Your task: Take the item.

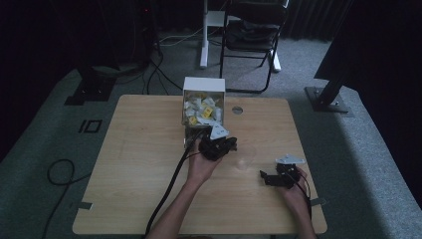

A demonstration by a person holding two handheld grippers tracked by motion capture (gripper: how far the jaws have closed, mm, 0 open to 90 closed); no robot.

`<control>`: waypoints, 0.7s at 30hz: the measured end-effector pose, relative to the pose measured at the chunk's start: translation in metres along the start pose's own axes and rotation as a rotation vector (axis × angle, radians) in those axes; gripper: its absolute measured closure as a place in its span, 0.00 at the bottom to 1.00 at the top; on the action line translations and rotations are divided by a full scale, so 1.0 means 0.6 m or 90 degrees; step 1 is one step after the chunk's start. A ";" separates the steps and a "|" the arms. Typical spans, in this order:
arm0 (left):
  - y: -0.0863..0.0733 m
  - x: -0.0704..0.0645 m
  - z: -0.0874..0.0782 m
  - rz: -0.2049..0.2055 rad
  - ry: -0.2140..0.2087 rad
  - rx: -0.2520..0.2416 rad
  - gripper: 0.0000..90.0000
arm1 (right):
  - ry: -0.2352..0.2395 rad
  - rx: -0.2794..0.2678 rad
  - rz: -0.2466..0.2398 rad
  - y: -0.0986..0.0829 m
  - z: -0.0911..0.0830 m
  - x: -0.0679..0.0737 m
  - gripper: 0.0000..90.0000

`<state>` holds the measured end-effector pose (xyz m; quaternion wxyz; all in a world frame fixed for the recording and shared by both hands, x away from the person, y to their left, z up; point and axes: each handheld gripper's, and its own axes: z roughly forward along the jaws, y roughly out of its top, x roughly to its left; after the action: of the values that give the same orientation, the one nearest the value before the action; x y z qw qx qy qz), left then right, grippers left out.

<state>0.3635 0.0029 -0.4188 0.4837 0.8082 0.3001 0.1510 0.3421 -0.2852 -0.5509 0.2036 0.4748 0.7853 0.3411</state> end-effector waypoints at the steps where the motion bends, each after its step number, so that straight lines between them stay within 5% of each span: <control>1: 0.000 -0.001 0.002 0.002 0.000 0.002 1.00 | 0.000 0.000 0.000 0.000 0.000 0.000 0.15; 21: 0.010 -0.023 0.033 0.013 -0.019 0.014 1.00 | 0.000 0.000 0.000 0.000 0.000 0.000 0.15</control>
<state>0.3655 -0.0213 -0.4227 0.4777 0.8188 0.2857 0.1404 0.3420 -0.2852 -0.5509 0.2033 0.4751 0.7852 0.3411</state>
